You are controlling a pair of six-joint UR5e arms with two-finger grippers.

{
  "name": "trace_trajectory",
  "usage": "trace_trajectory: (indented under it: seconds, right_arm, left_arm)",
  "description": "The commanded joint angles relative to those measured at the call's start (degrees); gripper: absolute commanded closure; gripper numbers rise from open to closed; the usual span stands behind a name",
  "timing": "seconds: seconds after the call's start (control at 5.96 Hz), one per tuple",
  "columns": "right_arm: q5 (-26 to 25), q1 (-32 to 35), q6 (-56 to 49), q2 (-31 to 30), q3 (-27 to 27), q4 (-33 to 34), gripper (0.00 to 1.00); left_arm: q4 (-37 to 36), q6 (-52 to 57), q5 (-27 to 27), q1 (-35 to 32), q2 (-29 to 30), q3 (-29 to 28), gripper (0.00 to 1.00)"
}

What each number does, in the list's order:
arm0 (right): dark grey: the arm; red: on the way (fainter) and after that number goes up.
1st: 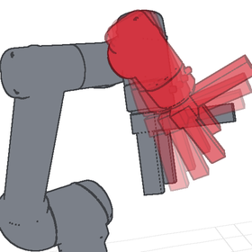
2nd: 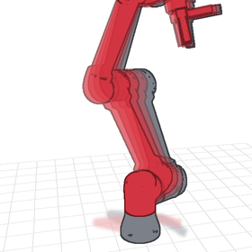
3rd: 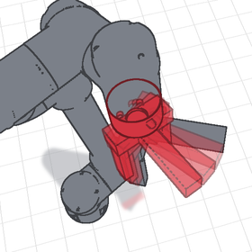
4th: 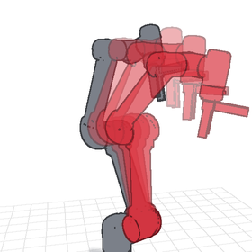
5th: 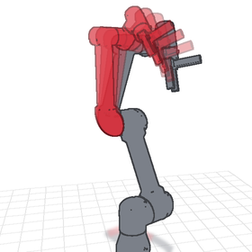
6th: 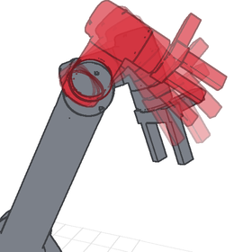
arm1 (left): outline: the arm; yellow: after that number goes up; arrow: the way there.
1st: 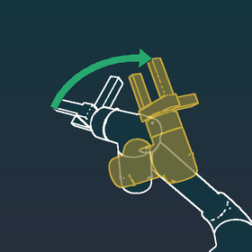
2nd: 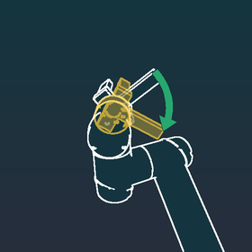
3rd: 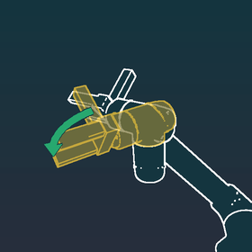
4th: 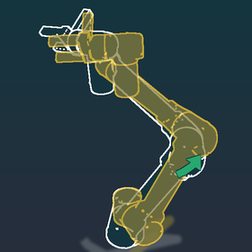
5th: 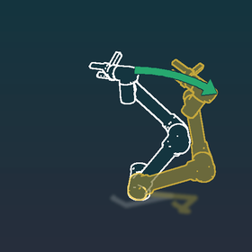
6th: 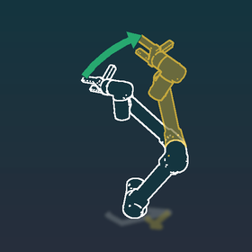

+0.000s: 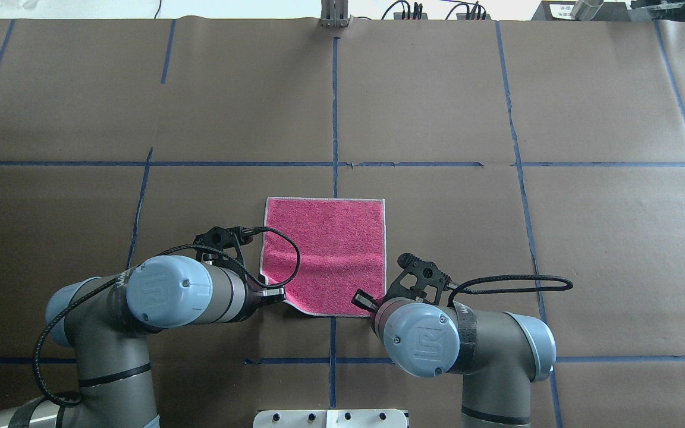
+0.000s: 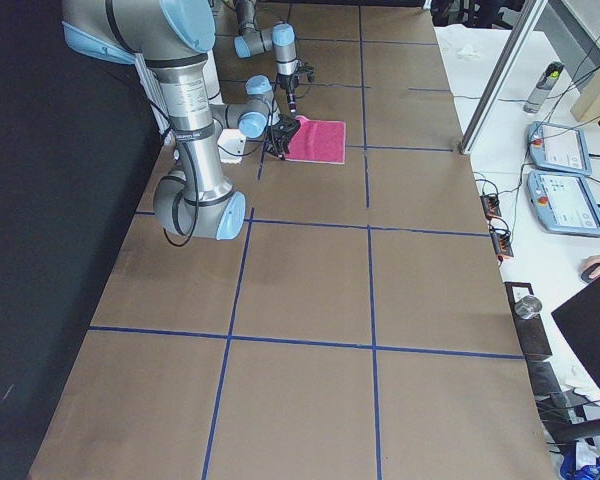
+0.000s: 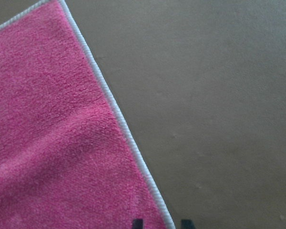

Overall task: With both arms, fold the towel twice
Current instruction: 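Lift both near corners of the towel with both grippers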

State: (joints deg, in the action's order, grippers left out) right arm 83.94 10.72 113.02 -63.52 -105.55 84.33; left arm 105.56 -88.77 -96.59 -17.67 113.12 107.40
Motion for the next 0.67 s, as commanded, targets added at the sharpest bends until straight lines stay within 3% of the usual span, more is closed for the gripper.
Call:
trace_trajectory:
  seconds: [0.0, 0.17, 0.34, 0.5]
  right_arm:
    - [0.0, 0.0, -0.6, 0.0, 0.1, 0.1, 0.56]
    - [0.0, 0.0, -0.3, 0.0, 0.1, 0.1, 0.58]
    - [-0.8, 0.0, 0.2, 0.1, 0.0, 0.0, 0.71]
    - [-1.3, -0.1, 0.2, 0.1, 0.1, -0.2, 0.78]
  left_arm:
    - [0.0, 0.0, 0.0, 0.0, 0.0, 0.0, 1.00]
    - [0.0, 0.0, 0.0, 0.0, -0.1, -0.1, 1.00]
    - [0.0, 0.0, 0.0, 0.0, 0.0, 0.0, 1.00]
    - [0.0, 0.0, 0.0, 0.0, -0.1, 0.0, 1.00]
